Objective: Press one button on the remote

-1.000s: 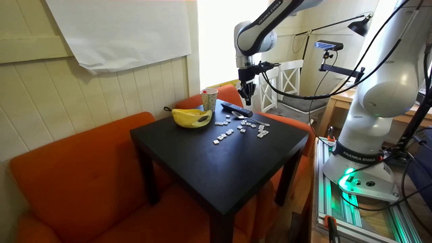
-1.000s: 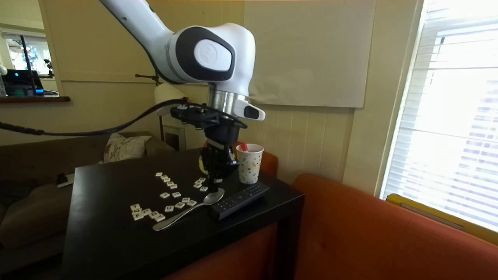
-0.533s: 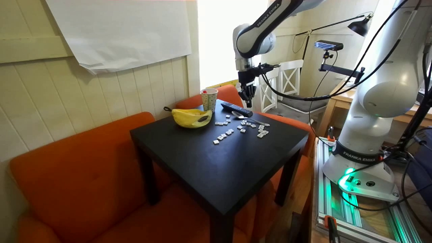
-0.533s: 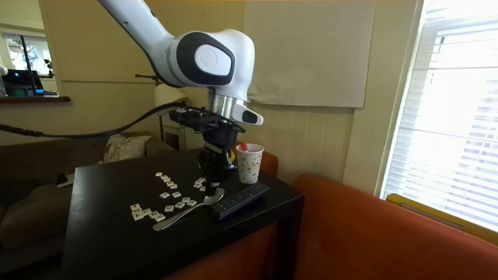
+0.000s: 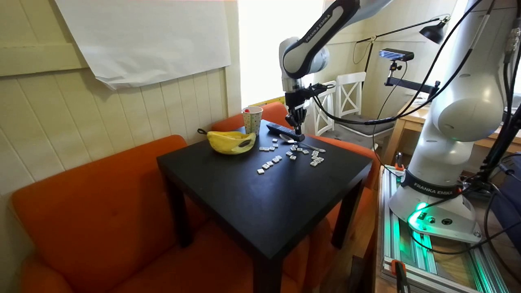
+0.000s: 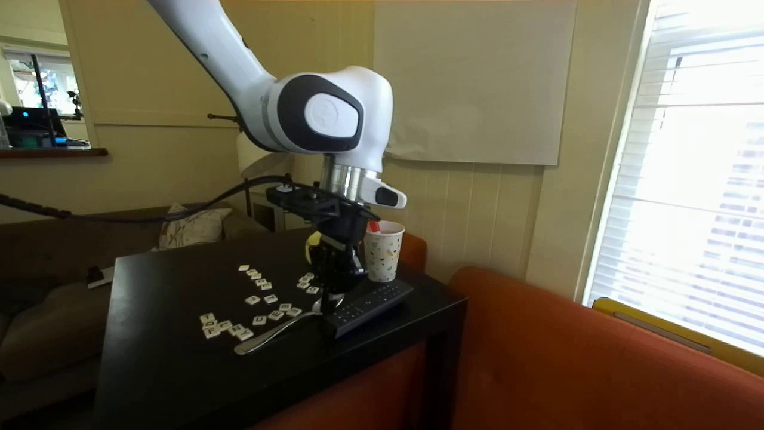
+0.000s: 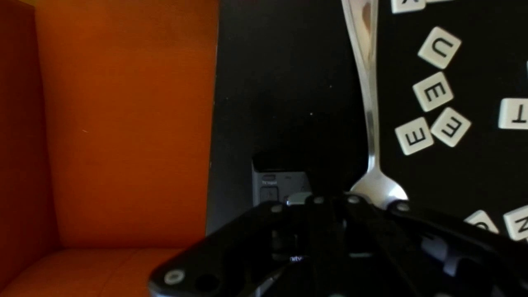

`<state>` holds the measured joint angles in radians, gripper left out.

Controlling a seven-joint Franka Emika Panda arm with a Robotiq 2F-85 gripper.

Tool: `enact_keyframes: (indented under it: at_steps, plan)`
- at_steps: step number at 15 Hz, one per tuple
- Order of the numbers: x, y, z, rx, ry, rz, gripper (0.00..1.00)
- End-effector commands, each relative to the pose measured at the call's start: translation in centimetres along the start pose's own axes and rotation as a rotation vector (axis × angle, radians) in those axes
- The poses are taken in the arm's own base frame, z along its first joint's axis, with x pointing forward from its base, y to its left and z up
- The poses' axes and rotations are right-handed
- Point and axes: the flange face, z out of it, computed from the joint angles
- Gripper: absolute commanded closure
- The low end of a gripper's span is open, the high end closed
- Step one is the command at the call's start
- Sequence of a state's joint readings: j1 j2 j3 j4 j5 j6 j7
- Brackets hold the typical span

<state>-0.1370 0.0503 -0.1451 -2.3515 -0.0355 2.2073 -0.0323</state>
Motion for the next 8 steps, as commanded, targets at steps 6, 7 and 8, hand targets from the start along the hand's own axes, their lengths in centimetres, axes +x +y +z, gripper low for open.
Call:
enact_keyframes:
  at_steps: [6,7,8]
  plan:
    - [0.68,0.55,0.23,-0.015,0.003,0.02,1.0]
    - [0.59,0.65,0.11,-0.013,0.0,0.021,1.0]
    - [0.52,0.74,0.07,-0.013,-0.003,0.021,1.0]
